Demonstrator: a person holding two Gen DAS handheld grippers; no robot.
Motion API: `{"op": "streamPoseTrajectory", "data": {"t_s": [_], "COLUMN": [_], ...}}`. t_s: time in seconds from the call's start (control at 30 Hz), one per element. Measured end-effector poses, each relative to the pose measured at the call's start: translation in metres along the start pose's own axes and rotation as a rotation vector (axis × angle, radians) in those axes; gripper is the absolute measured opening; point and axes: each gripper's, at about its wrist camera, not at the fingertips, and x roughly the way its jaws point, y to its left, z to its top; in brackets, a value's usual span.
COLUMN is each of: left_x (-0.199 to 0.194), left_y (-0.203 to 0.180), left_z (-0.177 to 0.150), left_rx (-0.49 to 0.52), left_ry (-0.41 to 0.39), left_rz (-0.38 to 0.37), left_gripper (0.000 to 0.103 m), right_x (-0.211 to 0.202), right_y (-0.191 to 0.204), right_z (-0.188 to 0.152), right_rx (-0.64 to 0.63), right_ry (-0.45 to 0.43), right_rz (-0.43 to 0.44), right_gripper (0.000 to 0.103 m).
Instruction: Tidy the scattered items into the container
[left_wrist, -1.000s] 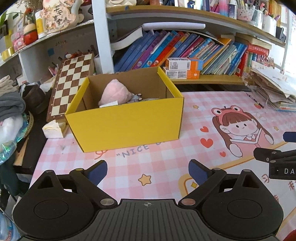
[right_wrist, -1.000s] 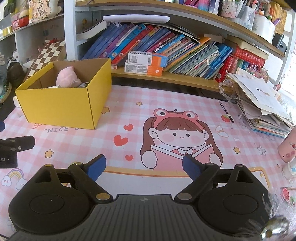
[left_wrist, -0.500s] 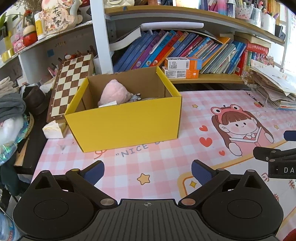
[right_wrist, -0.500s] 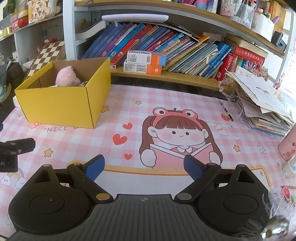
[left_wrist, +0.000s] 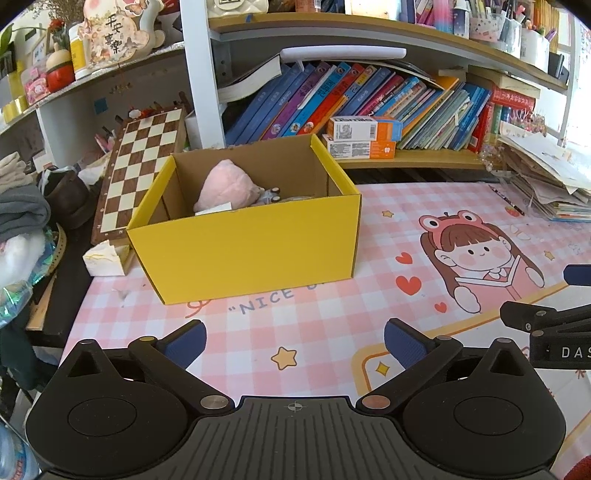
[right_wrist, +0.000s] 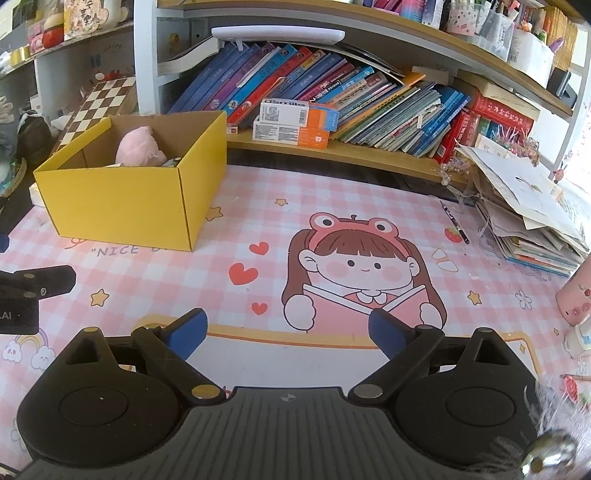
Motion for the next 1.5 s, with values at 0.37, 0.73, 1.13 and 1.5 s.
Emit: {"op": "streamPoseTrajectory", "data": {"t_s": [0.37, 0.73, 1.13, 1.5], "left_x": [0.002, 0.006, 0.012, 0.017], "left_y": [0.001, 0.001, 0.003, 0.004], "left_z": [0.000, 0.001, 0.003, 0.005], "left_rx": [-0.002, 0.002, -0.009, -0.009], "left_ry": [0.007, 0.014, 0.026, 0.036], "left_rz": [-0.005, -0.019, -0.024, -0.032], "left_gripper": [0.103, 0.103, 0.103, 0.103], "right_x": [0.003, 0.007, 0.014, 0.019], "right_y": [-0.002, -0.003, -0.002, -0.002], "right_z": [0.002, 0.004, 0.007, 0.009], "right_rx": [-0.009, -0.008, -0.012, -0.012], "right_ry": [0.002, 0.005, 0.015, 0.026], "right_rz": [0.007, 0.014, 0.017, 0.018], "right_gripper": [0.095, 0.098, 0.101, 0.101]}}
